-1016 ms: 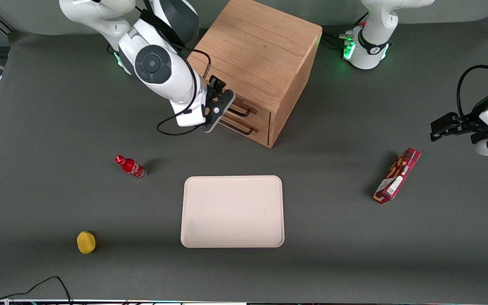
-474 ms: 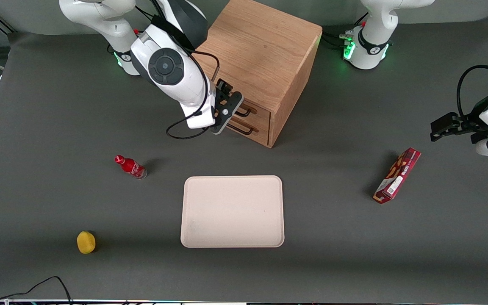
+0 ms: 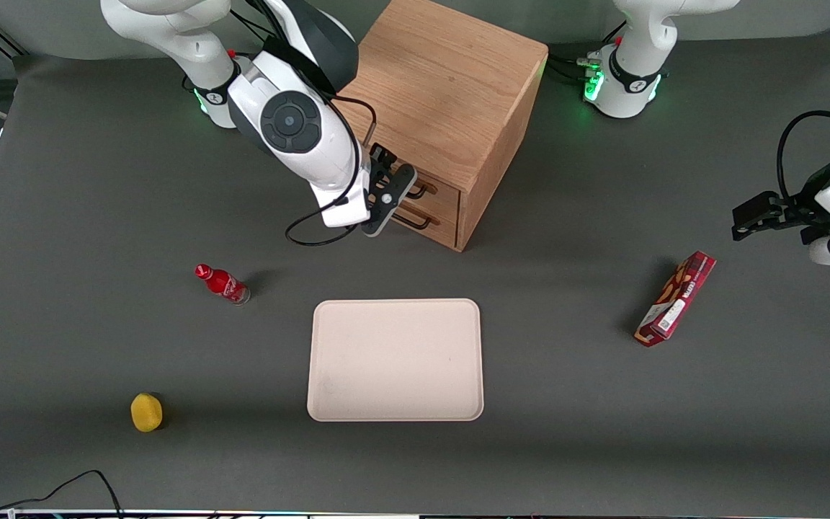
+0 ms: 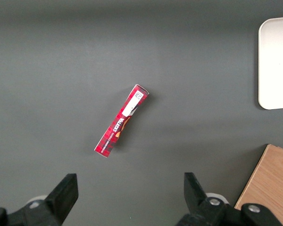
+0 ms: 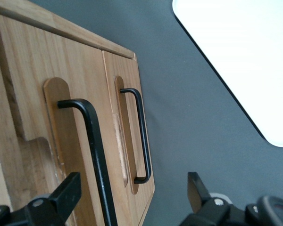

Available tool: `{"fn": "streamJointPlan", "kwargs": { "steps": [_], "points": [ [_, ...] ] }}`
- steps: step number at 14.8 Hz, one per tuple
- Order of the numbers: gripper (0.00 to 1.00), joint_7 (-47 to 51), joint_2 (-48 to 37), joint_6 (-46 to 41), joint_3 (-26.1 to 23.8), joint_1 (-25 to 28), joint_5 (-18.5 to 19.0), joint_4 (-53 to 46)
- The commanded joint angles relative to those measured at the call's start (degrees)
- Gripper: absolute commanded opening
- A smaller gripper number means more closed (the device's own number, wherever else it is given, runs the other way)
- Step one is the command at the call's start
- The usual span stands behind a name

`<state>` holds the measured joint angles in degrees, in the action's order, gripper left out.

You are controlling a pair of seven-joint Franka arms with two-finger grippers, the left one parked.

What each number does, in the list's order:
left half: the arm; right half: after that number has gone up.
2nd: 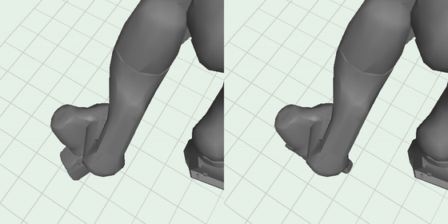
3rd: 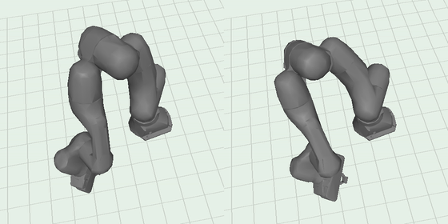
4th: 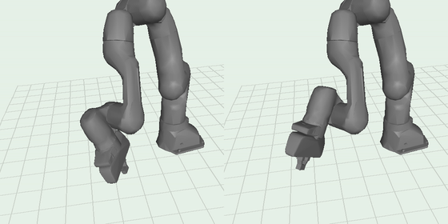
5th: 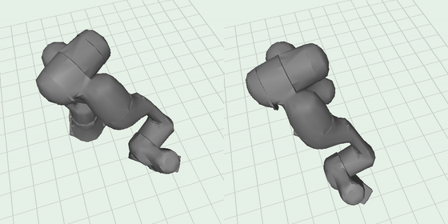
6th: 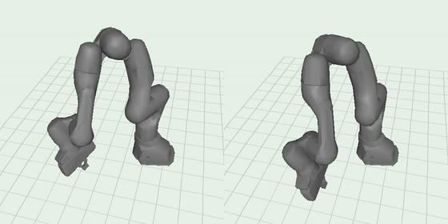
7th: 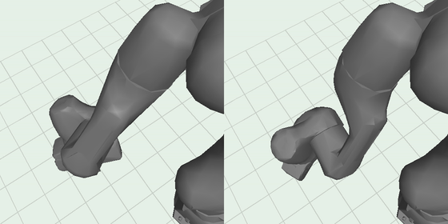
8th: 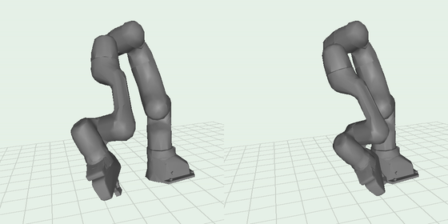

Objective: Open upper drawer

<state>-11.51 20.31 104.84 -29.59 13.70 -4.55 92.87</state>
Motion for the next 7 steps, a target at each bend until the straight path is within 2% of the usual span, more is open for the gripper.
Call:
{"fn": "streamJointPlan", "kwargs": {
  "steps": [1, 7],
  "points": [
    [1.0, 0.8, 1.3, 0.0, 0.1, 1.1, 1.3, -1.5],
    [1.0, 0.6, 2.9, 1.1, 0.1, 1.0, 2.3, -1.5]
  ]
}}
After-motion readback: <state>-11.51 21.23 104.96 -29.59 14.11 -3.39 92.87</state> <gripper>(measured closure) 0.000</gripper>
